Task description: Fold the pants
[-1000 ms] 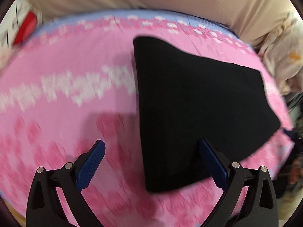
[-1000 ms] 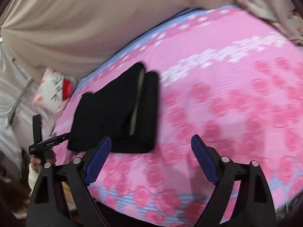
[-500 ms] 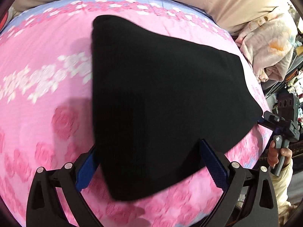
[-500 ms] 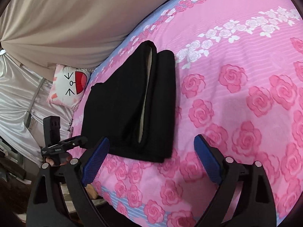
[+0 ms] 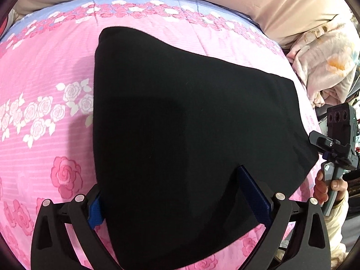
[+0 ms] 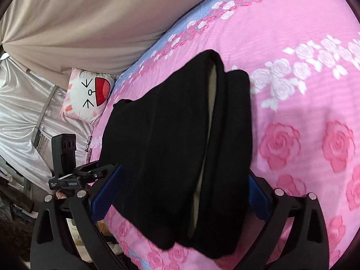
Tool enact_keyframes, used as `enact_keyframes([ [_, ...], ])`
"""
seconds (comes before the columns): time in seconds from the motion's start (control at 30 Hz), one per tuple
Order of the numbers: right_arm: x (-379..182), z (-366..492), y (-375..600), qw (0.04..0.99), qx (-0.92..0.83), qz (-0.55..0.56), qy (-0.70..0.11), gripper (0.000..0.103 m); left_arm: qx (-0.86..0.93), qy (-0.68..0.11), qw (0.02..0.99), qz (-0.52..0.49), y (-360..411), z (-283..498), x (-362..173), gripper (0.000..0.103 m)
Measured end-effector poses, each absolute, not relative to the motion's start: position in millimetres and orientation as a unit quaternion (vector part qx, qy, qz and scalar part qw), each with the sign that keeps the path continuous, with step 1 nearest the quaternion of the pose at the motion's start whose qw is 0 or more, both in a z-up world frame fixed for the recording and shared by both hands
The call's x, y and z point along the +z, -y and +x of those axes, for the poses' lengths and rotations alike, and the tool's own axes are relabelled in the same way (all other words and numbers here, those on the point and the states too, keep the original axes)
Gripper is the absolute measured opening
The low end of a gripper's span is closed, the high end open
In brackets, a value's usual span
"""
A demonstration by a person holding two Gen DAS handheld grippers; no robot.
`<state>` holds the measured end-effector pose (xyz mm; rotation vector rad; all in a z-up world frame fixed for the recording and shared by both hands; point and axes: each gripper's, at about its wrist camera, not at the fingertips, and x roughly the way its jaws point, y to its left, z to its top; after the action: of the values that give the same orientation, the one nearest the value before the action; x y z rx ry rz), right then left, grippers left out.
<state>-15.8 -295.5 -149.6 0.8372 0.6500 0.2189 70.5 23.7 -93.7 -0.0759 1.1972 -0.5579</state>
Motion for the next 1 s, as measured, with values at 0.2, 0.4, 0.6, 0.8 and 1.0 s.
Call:
enact_keyframes([
  [0.2,-146,-8,284,0.874,0.082,0.371,-0.303,0.093,-0.241,-0.544,0.802,-0.040,-18,77,-94,0.098],
  [0.4,-141,-16,279,0.887,0.039,0.349,-0.299,0.046,-0.228,-0.524,0.819,-0.036,-15,72,-88,0.074],
  [0.6,-105,-40,260,0.910,0.041,0.315,-0.267,0.038,-0.221,-0.502,0.836,-0.026,-26,53,-61,0.041],
  [0.8,-111,-73,252,0.899,0.047,0.333,-0.281,0.038,-0.257,-0.523,0.811,-0.047,-41,21,-54,0.040],
  [1.0,-161,-74,267,0.868,0.022,0.394,-0.301,0.069,-0.210,-0.541,0.812,-0.054,-41,25,-90,0.080],
])
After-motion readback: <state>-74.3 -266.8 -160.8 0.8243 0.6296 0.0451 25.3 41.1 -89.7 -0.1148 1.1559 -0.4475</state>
